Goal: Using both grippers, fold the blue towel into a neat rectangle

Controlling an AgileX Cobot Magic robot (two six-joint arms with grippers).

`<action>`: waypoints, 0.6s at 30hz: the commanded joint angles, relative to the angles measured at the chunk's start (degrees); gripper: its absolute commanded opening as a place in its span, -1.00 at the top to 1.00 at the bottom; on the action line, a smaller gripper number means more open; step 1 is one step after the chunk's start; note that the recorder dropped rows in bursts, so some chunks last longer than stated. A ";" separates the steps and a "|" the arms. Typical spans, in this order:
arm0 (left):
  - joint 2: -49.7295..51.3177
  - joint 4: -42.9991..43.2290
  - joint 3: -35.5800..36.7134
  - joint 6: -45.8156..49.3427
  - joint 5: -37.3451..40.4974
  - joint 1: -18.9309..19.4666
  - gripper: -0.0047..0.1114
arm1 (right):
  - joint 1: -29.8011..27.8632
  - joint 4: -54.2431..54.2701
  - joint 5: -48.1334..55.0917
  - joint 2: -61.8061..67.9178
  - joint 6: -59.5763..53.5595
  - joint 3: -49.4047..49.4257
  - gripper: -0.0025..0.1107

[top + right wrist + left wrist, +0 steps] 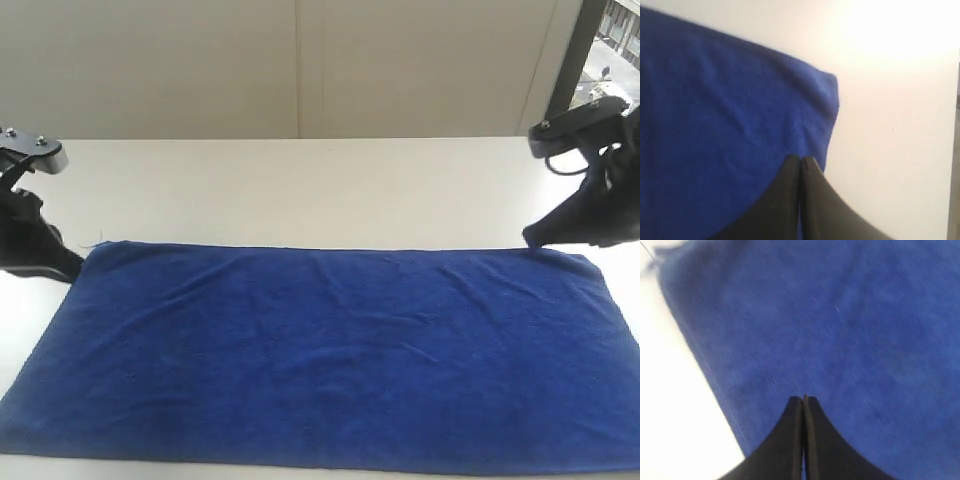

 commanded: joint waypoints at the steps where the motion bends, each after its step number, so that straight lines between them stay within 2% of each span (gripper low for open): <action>1: 6.51 -1.15 -6.75 0.66 -2.47 0.02 0.92 | -7.25 15.39 0.01 8.13 -16.89 -8.02 0.96; 4: 12.54 -0.56 -11.49 1.63 -3.33 0.02 0.92 | -9.75 23.24 0.10 13.65 -25.33 -11.51 0.96; 11: 20.79 -0.66 -15.51 4.28 -13.90 0.02 0.92 | -10.38 22.68 -4.38 21.93 -25.63 -14.46 0.96; 18: 25.73 -0.66 -17.74 4.28 -13.48 0.02 0.92 | -11.16 22.68 -5.41 27.18 -25.63 -17.40 0.96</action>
